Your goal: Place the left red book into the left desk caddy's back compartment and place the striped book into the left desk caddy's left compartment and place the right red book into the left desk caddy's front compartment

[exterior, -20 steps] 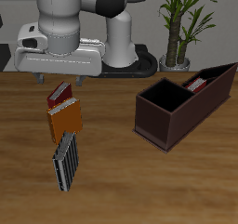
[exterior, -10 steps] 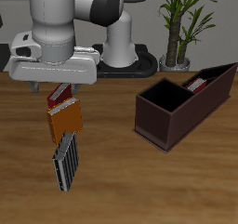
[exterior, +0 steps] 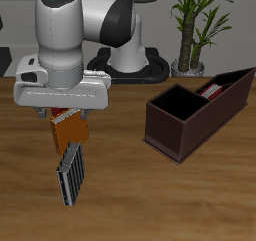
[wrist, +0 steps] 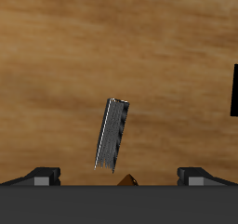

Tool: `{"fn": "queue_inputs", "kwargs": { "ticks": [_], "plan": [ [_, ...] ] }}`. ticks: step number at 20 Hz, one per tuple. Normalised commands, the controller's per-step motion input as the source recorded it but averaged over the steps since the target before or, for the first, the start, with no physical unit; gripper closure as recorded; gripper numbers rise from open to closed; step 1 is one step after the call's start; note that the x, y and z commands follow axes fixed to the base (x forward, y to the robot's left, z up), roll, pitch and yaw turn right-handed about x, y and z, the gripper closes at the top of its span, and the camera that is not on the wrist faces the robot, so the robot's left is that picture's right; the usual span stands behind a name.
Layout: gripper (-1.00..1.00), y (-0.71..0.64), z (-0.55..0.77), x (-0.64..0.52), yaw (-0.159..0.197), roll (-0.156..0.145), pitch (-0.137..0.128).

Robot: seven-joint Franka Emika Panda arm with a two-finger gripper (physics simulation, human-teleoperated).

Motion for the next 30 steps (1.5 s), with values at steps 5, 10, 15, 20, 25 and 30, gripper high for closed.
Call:
{"fn": "queue_inputs", "kwargs": {
  "ticks": [5,10,15,20,25,30],
  "plan": [
    [-1.0,0.11,-0.17,0.16,-0.003,0.021,0.011],
    [-1.0,-0.07,-0.12,0.11,-0.039,-0.02,-0.002],
    [-1.0,-0.01,-0.2,0.1,-0.019,0.021,-0.007],
    [-1.0,-0.01,-0.24,0.05,0.004,-0.036,0.004],
    [-1.0,0.05,-0.25,0.02,-0.009,0.014,0.003],
    [-1.0,0.04,-0.17,0.01,-0.018,0.009,-0.013]
  ]
}}
